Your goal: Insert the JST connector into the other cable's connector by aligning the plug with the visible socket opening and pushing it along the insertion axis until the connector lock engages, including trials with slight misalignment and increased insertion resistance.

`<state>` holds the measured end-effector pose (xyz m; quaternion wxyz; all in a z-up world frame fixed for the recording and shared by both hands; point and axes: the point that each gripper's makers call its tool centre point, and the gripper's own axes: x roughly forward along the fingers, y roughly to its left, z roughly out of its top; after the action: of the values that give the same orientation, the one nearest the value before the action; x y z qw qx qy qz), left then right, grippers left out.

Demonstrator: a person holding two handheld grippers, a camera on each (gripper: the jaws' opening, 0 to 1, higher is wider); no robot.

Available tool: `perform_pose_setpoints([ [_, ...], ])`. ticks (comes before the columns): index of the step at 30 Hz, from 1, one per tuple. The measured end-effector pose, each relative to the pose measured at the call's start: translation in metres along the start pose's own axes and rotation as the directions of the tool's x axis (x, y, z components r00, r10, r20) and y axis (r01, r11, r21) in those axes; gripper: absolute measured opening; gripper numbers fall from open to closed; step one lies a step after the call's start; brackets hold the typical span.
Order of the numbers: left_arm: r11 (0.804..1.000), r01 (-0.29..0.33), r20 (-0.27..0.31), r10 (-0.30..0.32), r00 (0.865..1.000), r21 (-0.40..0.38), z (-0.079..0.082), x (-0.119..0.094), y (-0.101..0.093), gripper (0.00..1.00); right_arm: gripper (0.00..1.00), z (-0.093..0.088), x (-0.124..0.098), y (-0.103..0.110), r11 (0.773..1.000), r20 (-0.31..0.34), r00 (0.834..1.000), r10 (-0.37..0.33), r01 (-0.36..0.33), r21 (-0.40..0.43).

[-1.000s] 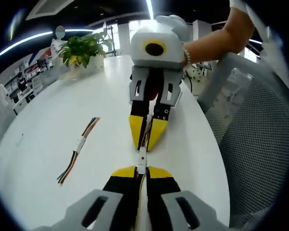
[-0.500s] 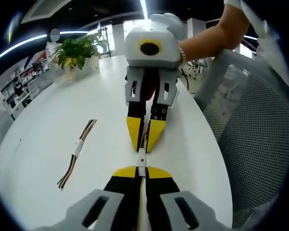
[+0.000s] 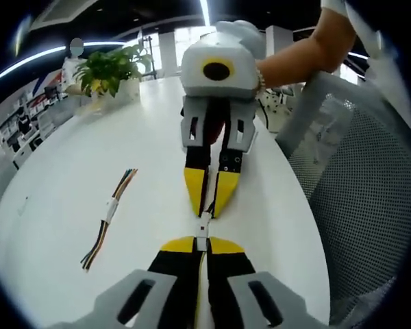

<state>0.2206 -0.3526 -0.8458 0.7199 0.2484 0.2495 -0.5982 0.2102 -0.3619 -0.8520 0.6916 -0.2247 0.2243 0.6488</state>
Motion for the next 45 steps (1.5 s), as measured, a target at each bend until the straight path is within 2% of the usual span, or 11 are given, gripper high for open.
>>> perform_pose_setpoints([
  [6,1.000,0.008,0.005,-0.008,1.000,0.006,0.000,0.000,0.000,0.00,0.03,0.001,0.000,-0.001,1.000,0.002,1.000,-0.004,0.004,-0.019],
  [12,0.999,0.029,-0.004,-0.029,1.000,0.040,-0.001,-0.001,-0.001,0.00,0.02,0.000,-0.001,0.001,0.999,-0.027,0.999,0.023,-0.024,-0.043],
  [21,0.998,0.052,-0.009,-0.052,0.999,0.035,-0.003,-0.006,-0.001,0.00,0.02,0.004,-0.006,-0.002,0.999,-0.036,0.999,0.034,-0.034,-0.001],
  [26,0.999,0.048,0.003,-0.049,0.999,0.023,0.002,-0.011,0.001,0.00,0.02,0.012,-0.005,0.000,0.999,-0.042,0.998,0.052,-0.053,-0.012],
  [42,0.993,0.061,-0.032,-0.058,0.998,0.100,0.006,-0.012,-0.001,0.00,0.02,0.012,-0.005,0.000,0.997,-0.083,0.994,0.069,-0.072,-0.037],
  [45,0.991,0.064,-0.053,-0.058,0.997,0.116,0.005,-0.011,-0.001,0.00,0.02,0.013,-0.004,0.001,0.996,-0.092,0.993,0.072,-0.077,-0.052],
])
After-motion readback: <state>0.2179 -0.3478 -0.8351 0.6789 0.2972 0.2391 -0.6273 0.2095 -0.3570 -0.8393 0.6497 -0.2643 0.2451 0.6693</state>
